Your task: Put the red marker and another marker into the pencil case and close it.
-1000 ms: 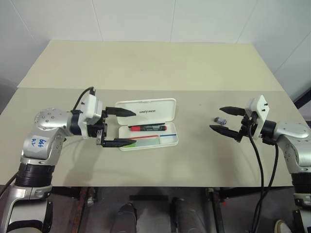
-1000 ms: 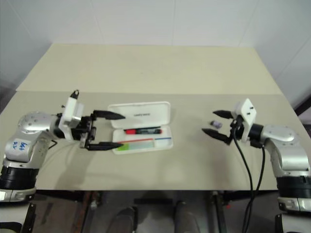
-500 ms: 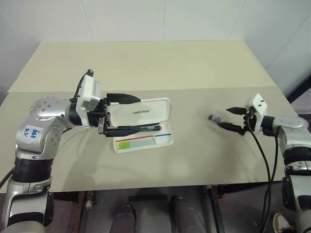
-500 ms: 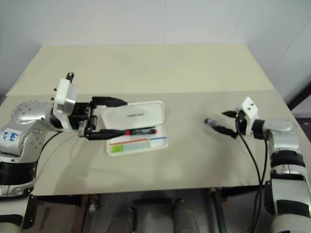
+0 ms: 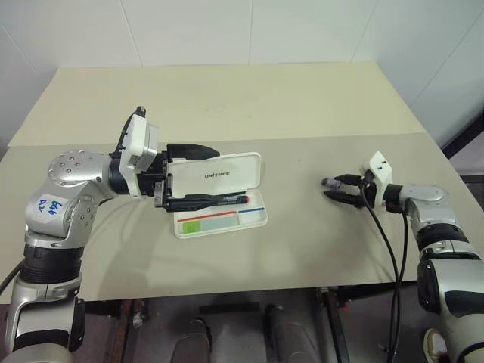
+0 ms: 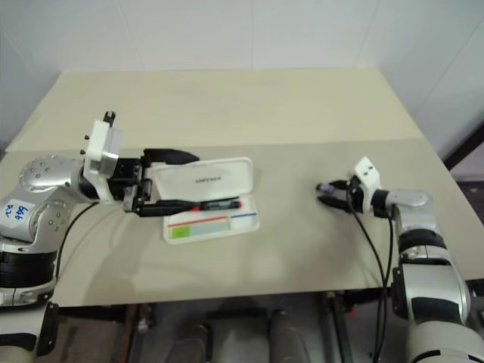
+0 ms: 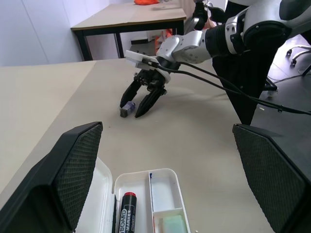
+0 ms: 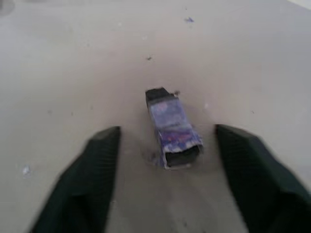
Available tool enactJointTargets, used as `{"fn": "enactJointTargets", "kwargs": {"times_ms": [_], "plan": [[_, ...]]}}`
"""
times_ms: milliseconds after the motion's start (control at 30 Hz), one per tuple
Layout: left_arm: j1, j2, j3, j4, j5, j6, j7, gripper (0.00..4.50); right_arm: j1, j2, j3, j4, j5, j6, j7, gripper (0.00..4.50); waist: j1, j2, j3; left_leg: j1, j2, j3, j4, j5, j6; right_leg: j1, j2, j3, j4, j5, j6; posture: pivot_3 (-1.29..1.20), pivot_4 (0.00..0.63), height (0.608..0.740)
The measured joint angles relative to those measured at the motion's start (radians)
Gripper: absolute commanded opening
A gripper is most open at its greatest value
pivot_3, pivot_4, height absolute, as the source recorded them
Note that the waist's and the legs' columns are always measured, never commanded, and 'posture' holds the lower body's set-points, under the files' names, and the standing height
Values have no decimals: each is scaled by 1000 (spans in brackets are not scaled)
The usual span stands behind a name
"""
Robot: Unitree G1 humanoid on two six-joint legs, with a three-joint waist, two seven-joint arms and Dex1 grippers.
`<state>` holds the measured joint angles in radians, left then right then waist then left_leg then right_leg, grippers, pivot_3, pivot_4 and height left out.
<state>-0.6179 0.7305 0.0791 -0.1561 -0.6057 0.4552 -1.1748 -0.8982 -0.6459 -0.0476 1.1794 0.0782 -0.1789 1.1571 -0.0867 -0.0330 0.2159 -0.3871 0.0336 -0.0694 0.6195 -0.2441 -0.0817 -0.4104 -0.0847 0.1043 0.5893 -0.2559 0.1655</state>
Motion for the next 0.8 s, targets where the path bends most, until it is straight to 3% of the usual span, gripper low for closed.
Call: {"fn": "enactJointTargets", "kwargs": {"times_ms": [167,367,467,800], "plan": [[0,-2,0,0,0,-7,0,4500,0,2,0,2,0,-9,2,368,0,0,0,0,0,0,1,0,0,0,0,1,0,1,1,0,150,740],[9,4,1,8,8,-38,-7,4500,2,2,0,-25,1,-18,46,357,-2,1,0,0,0,0,0,0,0,0,1,2,0,1,1,0,150,740],[58,30,22,20,24,-71,-20,4500,14,16,0,-141,26,-14,117,357,-12,1,1,0,0,0,-1,0,0,-1,2,3,1,0,1,0,150,740],[250,102,106,49,60,-165,-50,4500,227,93,112,-891,183,292,219,357,4,1,1,1,1,0,-4,0,0,-2,2,3,3,-2,0,0,150,740]]}}
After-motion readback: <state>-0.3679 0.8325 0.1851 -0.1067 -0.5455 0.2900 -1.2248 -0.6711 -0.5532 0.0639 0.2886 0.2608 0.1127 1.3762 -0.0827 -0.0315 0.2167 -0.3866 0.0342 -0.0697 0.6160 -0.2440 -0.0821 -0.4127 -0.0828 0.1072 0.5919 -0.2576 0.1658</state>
